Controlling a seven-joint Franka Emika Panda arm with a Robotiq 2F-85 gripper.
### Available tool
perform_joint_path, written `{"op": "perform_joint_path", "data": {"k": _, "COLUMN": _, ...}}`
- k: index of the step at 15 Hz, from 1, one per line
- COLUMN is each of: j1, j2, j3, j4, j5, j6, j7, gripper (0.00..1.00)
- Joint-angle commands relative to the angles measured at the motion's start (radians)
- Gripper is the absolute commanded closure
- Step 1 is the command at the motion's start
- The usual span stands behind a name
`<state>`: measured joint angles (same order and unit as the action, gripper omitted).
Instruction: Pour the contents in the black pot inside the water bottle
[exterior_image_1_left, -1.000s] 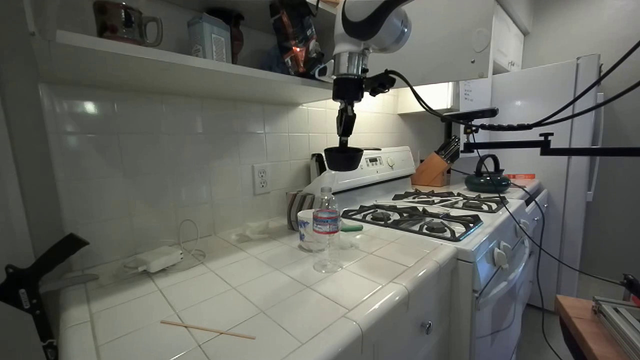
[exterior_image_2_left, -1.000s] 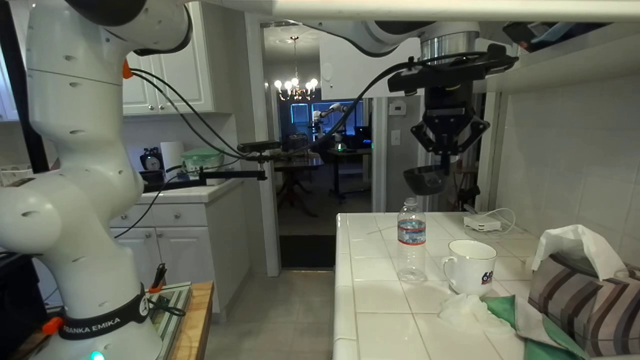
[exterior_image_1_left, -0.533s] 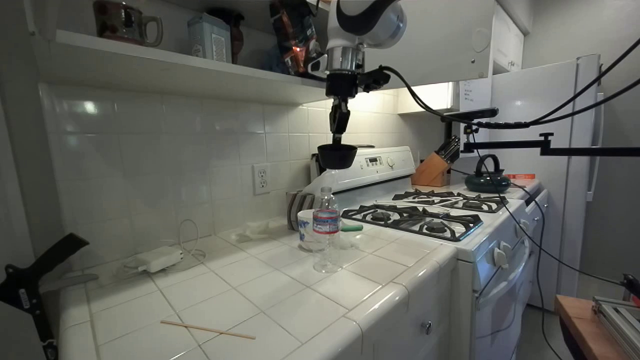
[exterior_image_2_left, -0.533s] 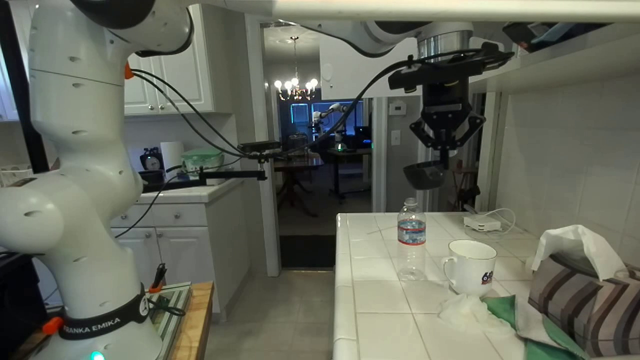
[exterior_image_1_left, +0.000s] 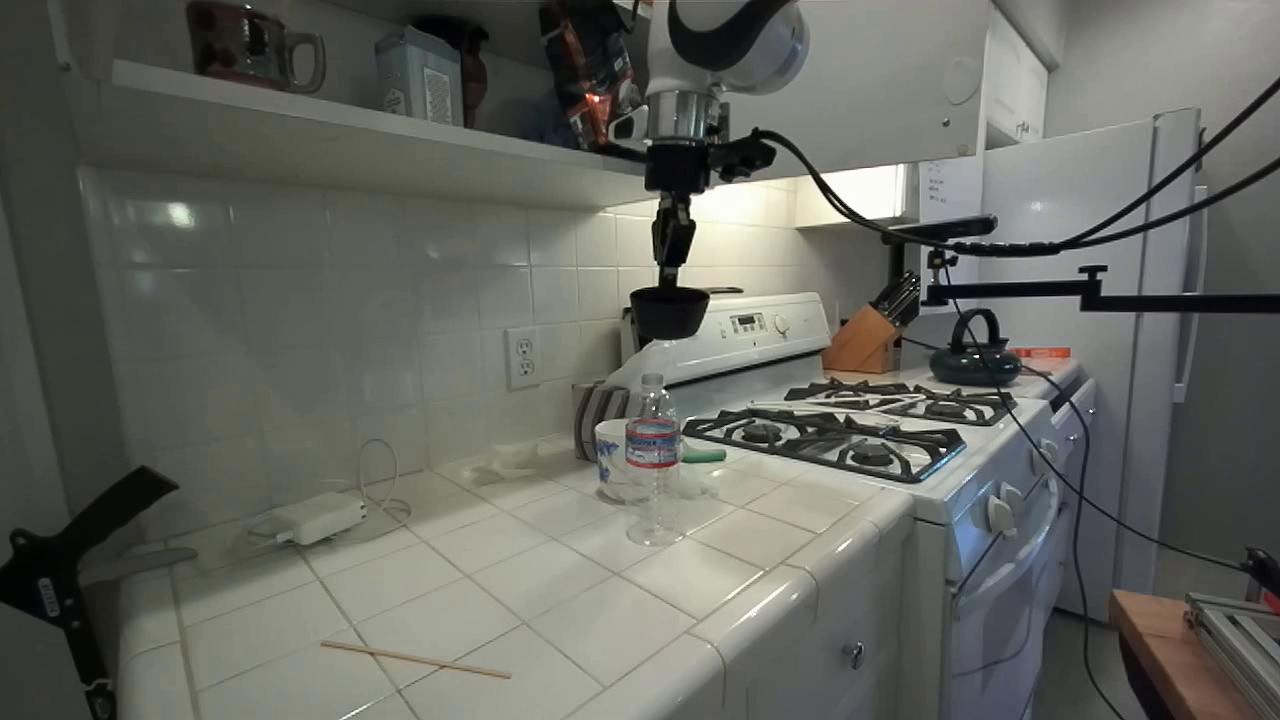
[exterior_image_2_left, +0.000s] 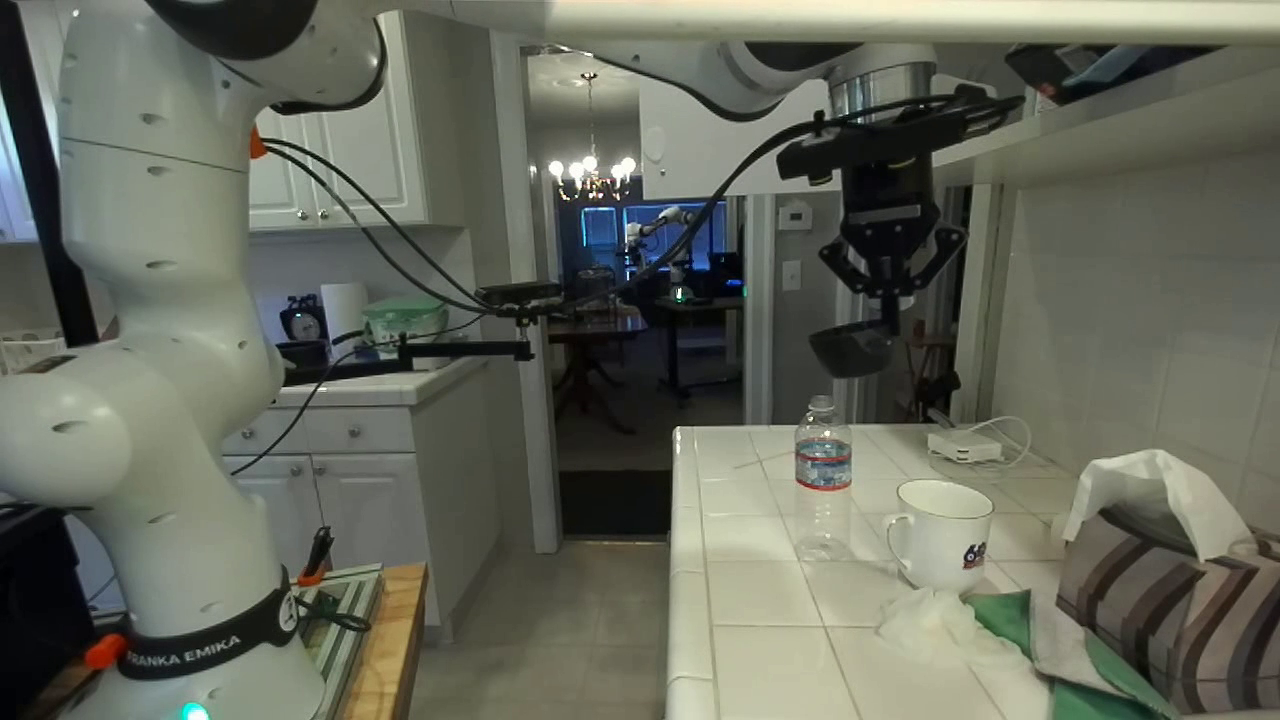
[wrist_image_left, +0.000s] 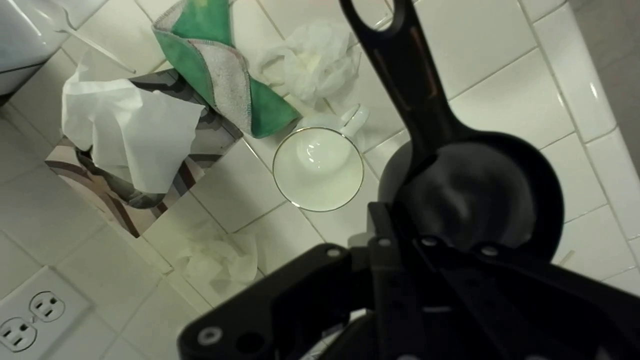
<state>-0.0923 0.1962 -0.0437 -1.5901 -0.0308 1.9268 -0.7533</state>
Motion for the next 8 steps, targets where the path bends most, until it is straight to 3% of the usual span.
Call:
{"op": "perform_joint_path", "data": {"k": 1, "j1": 0.007, "j2": 0.008, "j3": 0.007, "j4": 0.016, "j5": -0.039, "j6": 0.022, "j7": 0.016, "gripper": 0.99}}
{"op": "perform_joint_path", "data": {"k": 8, "j1": 0.014, "j2": 0.008, "j3": 0.012, "j4": 0.001, "j5": -0.05, "j6": 0.051, "j7": 0.02, "gripper": 0.99}}
